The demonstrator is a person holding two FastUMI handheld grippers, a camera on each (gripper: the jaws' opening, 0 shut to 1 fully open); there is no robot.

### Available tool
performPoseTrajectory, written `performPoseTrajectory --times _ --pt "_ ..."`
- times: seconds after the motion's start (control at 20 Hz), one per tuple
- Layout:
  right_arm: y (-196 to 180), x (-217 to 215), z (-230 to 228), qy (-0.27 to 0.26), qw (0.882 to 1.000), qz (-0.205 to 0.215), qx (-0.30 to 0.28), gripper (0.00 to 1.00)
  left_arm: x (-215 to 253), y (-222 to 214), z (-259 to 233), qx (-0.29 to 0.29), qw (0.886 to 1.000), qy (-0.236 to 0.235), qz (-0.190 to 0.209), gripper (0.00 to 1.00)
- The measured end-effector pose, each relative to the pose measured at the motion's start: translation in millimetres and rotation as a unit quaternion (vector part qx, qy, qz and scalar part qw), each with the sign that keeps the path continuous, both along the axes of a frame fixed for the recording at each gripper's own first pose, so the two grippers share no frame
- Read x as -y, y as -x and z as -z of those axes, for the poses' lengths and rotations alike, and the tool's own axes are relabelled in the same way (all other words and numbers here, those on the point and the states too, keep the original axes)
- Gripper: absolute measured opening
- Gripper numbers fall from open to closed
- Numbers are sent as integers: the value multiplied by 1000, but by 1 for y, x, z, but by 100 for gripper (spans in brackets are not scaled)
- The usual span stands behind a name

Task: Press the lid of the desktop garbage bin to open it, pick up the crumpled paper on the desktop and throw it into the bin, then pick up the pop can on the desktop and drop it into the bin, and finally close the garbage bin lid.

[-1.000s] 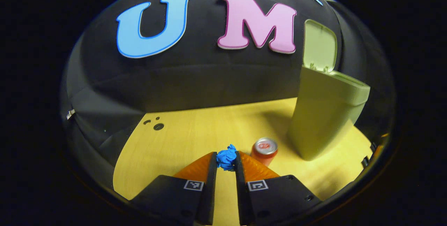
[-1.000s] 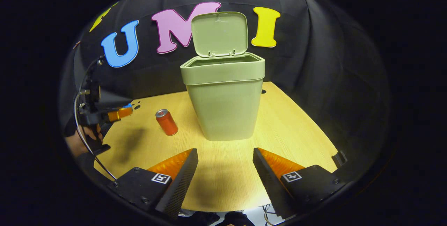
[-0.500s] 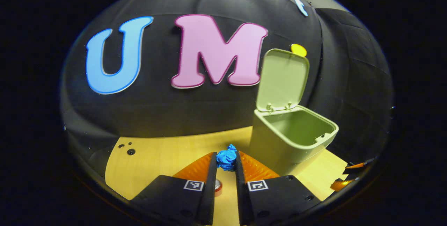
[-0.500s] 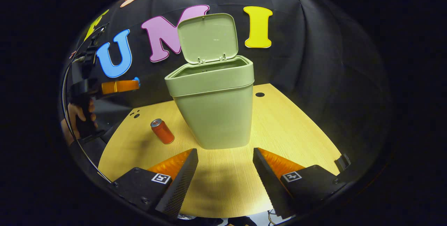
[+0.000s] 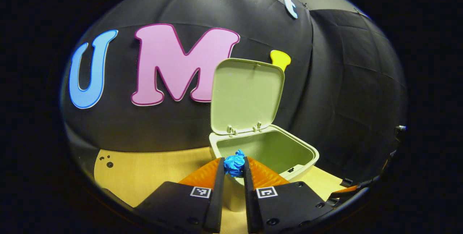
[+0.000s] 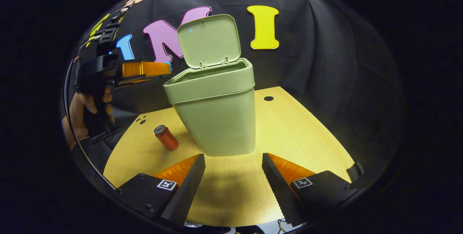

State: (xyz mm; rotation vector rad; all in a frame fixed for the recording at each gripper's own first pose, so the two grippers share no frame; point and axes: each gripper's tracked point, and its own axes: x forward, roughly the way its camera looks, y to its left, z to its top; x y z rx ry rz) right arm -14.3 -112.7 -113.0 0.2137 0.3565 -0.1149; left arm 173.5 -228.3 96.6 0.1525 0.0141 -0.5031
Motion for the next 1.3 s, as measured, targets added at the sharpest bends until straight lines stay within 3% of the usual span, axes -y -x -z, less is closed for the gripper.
performPoseTrajectory --times 0.4,0.5,0.55,0.65,0.75,1.05,1.3 --pt "0 6 5 1 999 -34 -6 99 25 -8 11 -10 1000 -15 -8 39" --pt "-2 7 5 -12 999 -39 -6 100 27 -7 6 1 1000 -10 -15 52" --pt "-2 7 4 -16 999 -41 -5 100 27 -5 5 4 1000 -4 -15 70" --pt "-2 8 6 -11 999 -50 -5 99 23 0 3 7 1000 6 -25 89" --pt "0 9 12 12 998 -63 -9 99 12 3 2 9 999 15 -43 99" --pt "5 5 20 32 996 -79 -20 99 -69 20 8 16 991 50 -122 99" --pt "-5 -32 24 38 993 -112 -25 99 -171 44 24 11 976 72 -205 99"
